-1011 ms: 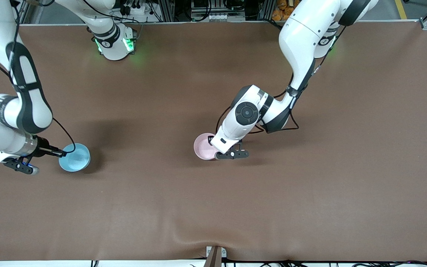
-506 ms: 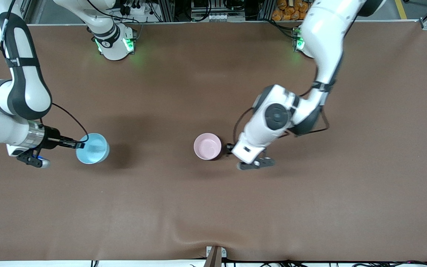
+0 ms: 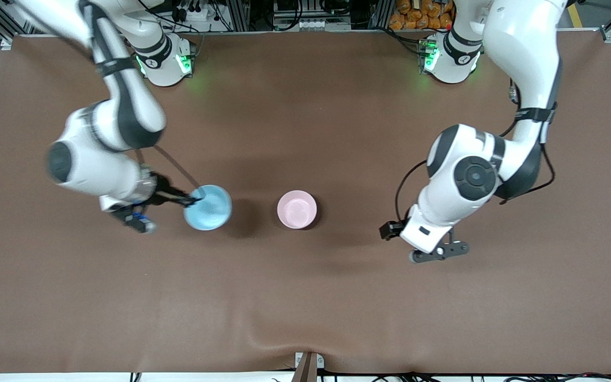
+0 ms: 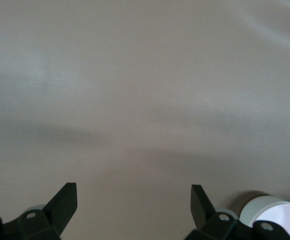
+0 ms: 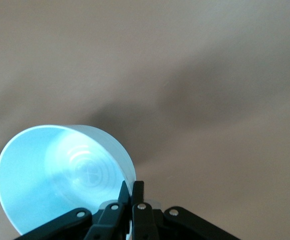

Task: Stack pink and blue bowls on white bowl
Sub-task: 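Place the blue bowl onto the pink bowl while the left gripper withdraws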

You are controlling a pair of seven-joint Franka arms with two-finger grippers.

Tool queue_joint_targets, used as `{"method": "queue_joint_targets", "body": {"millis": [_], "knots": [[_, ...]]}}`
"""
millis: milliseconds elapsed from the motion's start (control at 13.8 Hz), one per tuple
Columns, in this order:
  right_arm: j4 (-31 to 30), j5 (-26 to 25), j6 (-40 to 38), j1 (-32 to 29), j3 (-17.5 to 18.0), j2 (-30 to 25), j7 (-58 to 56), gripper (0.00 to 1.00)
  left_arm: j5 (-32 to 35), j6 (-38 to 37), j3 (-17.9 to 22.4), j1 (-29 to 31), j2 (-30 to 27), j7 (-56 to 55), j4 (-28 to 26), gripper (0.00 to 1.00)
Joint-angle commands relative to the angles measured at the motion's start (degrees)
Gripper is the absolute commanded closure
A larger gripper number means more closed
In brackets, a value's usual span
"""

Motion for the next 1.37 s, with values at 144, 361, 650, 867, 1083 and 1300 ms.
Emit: {"method": "queue_joint_targets", "body": {"millis": [144,361,650,867,1083,1300], "knots": [[0.97,0.58,10.85,11.80,-0.89,2.76,15.02,1.00,1.32,-8.86,-4.12,10.86,-7.19,9.68,-0.80,0.00],[1.15,0.06,14.58,15.94,-1.07,6.11,18.29,1.00,1.06,-14.22,-5.18,14.84,-11.24,16.21,-0.72,0.00],[1.15,0.05,21.96,18.14,-0.98,10.69,19.44,1.00,0.79,-23.79,-4.21,15.02,-19.32,16.83,-0.98,0.00],[1.15,0.06,23.28,19.19,-1.07,12.36,19.52,1.00,0.71,-30.49,-3.77,15.28,-24.42,17.19,-1.42,0.00],[1.15,0.05,24.34,19.28,-1.07,13.33,19.53,1.00,0.44,-32.78,-3.86,16.16,-30.04,17.19,-4.66,0.00],[1.06,0.05,26.53,19.37,-1.07,13.77,19.44,1.00,0.35,-33.05,-3.77,16.25,-35.68,18.24,-9.85,0.00]]}}
